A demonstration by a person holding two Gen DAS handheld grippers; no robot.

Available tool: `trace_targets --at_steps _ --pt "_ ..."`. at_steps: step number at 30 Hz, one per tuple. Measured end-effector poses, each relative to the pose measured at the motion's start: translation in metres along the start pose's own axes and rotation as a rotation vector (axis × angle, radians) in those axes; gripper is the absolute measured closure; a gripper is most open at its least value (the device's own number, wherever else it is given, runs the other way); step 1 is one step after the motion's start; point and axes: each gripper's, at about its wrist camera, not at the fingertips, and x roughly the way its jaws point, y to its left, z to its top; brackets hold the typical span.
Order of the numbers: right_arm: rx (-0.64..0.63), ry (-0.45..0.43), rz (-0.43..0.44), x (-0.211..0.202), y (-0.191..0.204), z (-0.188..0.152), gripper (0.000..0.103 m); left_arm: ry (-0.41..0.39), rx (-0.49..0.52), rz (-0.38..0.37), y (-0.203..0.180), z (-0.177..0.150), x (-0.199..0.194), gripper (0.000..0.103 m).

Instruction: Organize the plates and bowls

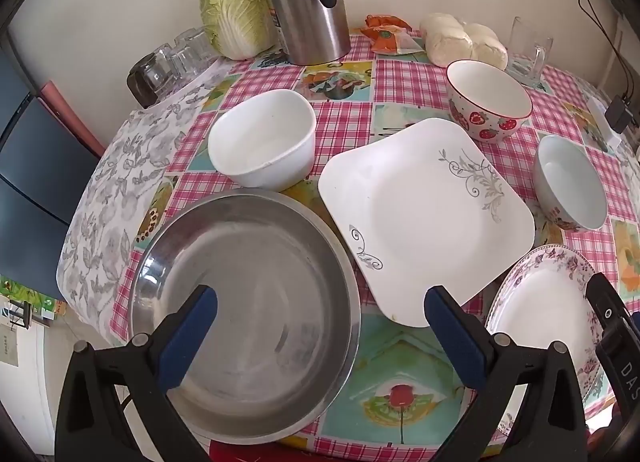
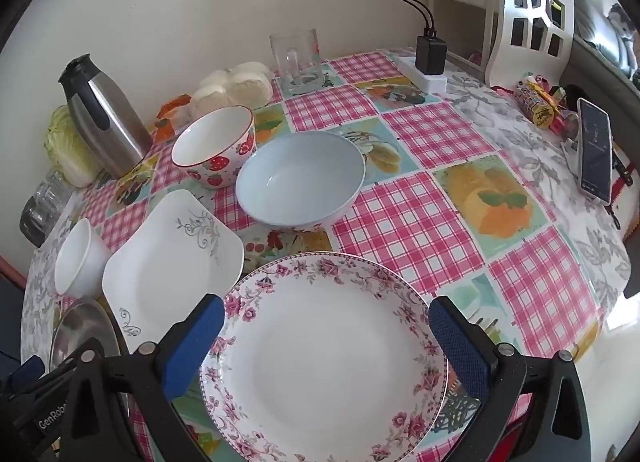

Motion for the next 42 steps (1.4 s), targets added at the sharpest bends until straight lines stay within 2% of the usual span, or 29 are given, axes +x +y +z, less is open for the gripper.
trace_targets --at_steps 26,31,37,42 --pt "-0.024 -0.010 -0.009 -0.006 0.005 -0.002 0.000 -0.020 -0.008 -0.007 0.001 -0.002 -0.006 0.000" --pt "-0.036 -0.011 -0.015 -0.006 0.008 -0.002 0.000 0.024 -0.008 -0.003 0.002 0.000 -0.004 0.000" --pt "-0.053 -0.012 -0.020 -0.005 0.012 -0.004 0.000 0.034 -0.014 -0.004 0.003 0.002 -0.002 0.000" --pt "-0.074 -0.015 -0.024 -0.005 0.018 -0.006 0.000 0.023 -0.014 0.024 0.005 0.002 -0.002 0.000"
